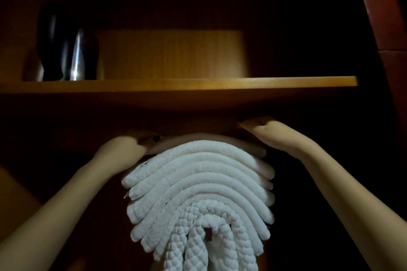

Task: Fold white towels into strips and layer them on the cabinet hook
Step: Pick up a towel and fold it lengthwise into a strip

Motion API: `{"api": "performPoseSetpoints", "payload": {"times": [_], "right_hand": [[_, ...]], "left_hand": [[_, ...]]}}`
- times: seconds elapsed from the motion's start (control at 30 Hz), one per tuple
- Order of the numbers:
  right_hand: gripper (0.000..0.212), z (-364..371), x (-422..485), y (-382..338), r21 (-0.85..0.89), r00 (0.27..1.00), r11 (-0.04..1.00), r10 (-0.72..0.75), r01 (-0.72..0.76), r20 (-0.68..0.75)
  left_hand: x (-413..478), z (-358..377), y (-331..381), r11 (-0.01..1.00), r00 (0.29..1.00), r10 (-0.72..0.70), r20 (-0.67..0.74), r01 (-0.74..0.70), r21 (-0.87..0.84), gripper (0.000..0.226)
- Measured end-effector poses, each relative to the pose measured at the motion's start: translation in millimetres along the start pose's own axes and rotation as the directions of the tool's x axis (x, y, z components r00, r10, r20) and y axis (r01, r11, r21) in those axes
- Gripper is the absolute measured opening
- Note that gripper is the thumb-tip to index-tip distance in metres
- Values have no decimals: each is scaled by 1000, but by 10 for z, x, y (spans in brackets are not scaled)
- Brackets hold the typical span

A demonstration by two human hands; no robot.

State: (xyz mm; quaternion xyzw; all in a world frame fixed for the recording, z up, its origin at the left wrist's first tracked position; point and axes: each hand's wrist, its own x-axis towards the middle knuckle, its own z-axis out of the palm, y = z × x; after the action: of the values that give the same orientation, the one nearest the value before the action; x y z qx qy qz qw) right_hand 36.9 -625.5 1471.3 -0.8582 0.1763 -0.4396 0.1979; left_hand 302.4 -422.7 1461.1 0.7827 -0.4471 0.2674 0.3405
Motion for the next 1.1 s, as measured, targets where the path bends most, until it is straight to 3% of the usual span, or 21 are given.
{"api": "performPoseSetpoints", "payload": {"times": [0.1, 0.27, 0.37, 0.47, 0.6, 0.67, 0.73, 0.87, 1.0, 1.1], "right_hand": [[28, 112, -72, -210, -89, 994, 996, -1, 11, 112], [68, 382, -121, -228, -131, 976, 991, 61, -34, 207], [79, 480, -176, -145, -64, 972, 994, 100, -89, 211], [98, 534, -236, -143, -58, 974, 992, 117, -108, 196], [80, 490, -290, -212, -129, 982, 988, 104, -84, 159], [62, 395, -372, -278, -185, 993, 983, 40, -20, 108], [51, 288, -564, -355, -227, 994, 970, -70, 87, 82], [51, 145, -1240, -374, -284, 982, 939, -181, 191, 62], [46, 77, -2104, -171, -360, 988, 920, -146, 155, 53], [45, -48, -2888, 221, -438, 998, 899, 7, 18, 55]], "left_hand": [[-97, -88, 255, 996, 1000, 0, 10, 1, -92, 25], [-240, 74, 407, 946, 955, 88, 285, 9, -323, 68], [-257, 195, 244, 884, 942, 133, 309, 29, -467, 68], [-291, 228, 202, 862, 933, 163, 320, 24, -507, 66], [-375, 154, 306, 889, 950, 160, 268, -21, -457, 76], [-451, 62, 396, 904, 965, 244, 98, -189, -383, 55], [-577, 14, 475, 877, 920, 384, -79, -390, -280, 31], [-1022, 117, 655, 789, 811, 549, -202, -583, -193, 48], [-1623, 581, 917, 747, 800, 563, -205, -599, -287, 43], [-2171, 1121, 1245, 670, 777, 602, -187, -618, -411, 36]]}}
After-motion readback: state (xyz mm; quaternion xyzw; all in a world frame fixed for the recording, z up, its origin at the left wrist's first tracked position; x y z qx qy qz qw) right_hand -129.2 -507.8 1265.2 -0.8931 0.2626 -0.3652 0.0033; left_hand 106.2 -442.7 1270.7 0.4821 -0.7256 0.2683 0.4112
